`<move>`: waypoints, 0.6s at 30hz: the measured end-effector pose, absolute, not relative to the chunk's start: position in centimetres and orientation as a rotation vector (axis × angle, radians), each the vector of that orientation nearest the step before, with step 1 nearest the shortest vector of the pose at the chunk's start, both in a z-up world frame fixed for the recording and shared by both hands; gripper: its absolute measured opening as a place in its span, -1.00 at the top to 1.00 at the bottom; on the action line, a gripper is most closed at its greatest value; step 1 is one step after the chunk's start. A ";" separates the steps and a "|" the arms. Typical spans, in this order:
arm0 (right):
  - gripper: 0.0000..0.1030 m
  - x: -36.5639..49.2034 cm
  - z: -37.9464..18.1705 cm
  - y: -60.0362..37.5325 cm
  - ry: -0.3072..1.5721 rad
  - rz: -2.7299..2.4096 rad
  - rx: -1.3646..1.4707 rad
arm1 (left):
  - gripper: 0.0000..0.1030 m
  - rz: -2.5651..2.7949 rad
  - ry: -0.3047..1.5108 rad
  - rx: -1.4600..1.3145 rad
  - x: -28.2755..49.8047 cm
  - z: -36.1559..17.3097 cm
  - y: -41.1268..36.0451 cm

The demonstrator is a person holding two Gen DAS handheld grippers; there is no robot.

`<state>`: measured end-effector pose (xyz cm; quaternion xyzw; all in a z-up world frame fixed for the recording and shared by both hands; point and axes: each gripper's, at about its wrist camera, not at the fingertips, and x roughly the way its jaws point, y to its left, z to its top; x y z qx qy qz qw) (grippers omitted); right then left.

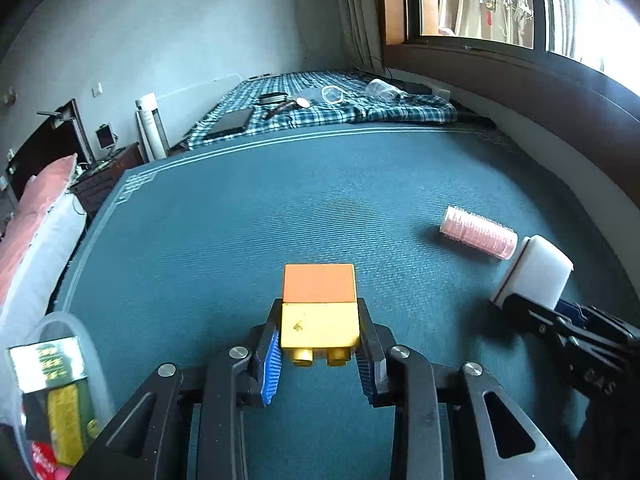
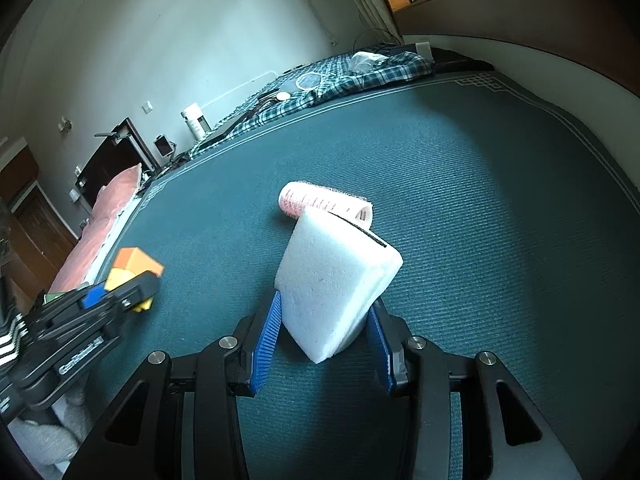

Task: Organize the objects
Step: 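Carry foam block with right tool while left tool carries brick over bowl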

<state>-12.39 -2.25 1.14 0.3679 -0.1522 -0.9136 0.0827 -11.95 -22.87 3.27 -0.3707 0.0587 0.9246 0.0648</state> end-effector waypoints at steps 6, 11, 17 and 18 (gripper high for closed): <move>0.16 -12.3 1.2 -2.4 -0.433 -2.745 1.102 | 0.36 2.813 0.159 -1.115 -10.4 4.0 -24.1; 0.16 -11.6 1.2 -2.6 -0.422 -2.755 1.105 | 0.36 2.834 0.160 -1.099 -9.0 4.4 -24.8; 0.18 -10.5 1.2 -3.2 -0.399 -2.758 1.115 | 0.36 2.852 0.139 -1.079 -7.7 4.8 -25.7; 0.18 -10.4 1.2 -3.3 -0.402 -2.759 1.117 | 0.36 2.854 0.134 -1.077 -7.4 4.9 -25.8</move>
